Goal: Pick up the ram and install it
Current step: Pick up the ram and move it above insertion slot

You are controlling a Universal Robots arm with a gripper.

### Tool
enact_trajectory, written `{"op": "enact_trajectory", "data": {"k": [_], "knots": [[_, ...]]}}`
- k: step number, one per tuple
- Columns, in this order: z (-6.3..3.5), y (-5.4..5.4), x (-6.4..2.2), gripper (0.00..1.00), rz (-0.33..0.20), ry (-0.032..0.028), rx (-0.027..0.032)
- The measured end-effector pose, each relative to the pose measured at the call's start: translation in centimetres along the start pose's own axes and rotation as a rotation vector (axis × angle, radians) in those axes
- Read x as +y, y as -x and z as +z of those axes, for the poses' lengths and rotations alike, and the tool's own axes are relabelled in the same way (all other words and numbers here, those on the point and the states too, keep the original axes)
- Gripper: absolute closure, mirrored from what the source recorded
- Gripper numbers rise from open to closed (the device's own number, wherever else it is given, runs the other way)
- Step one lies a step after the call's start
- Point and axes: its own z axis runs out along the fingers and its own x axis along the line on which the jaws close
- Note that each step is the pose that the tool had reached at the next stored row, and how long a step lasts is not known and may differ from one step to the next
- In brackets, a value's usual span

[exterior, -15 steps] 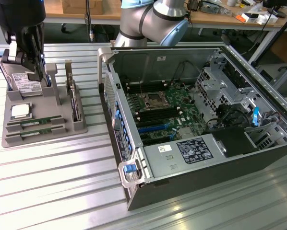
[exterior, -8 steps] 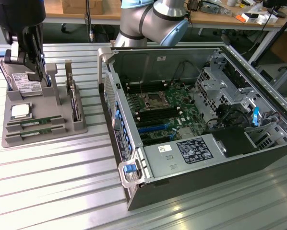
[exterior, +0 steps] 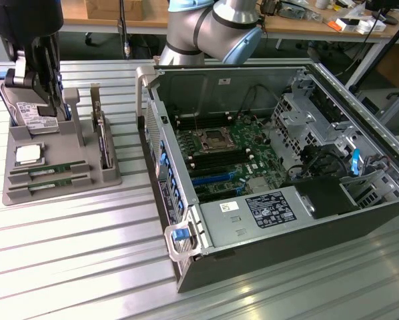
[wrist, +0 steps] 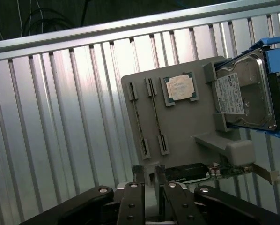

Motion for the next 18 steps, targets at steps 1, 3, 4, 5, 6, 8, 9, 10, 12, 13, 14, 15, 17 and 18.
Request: {"op": "enact_trajectory", "data": {"k": [1, 3, 4, 5, 6, 8, 9, 10, 12, 13, 14, 15, 17, 18], "knots": [[0.0, 0.0, 0.0, 0.77, 0.0, 0.0, 0.0], [0.0, 0.0, 0.0, 0.64, 0.0, 0.0, 0.0], [0.0, 0.0, 0.0, 0.64, 0.0, 0.0, 0.0], [0.1, 0.0, -0.01, 0.64, 0.0, -0.0001, -0.0001], [0.22, 0.0, -0.01, 0.64, 0.0, 0.0, -0.0001], [0.42, 0.0, -0.02, 0.64, 0.0, 0.0, 0.0], [0.52, 0.0, -0.02, 0.64, 0.0, 0.0, 0.0], [0.67, 0.0, -0.03, 0.64, 0.0, 0.0, 0.0], [0.98, 0.0, -0.04, 0.64, 0.0, 0.0, 0.0], [1.13, 0.0, -0.05, 0.64, 0.0, 0.0, 0.0], [1.2, 0.0, -0.05, 0.64, 0.0, 0.0, 0.0], [1.24, 0.0, -0.06, 0.64, 0.0, 0.0, 0.0], [1.43, 0.0, -0.06, 0.64, 0.0, -0.0001, -0.0001], [1.48, 0.0, -0.07, 0.64, 0.0, 0.0, -0.0001]]}}
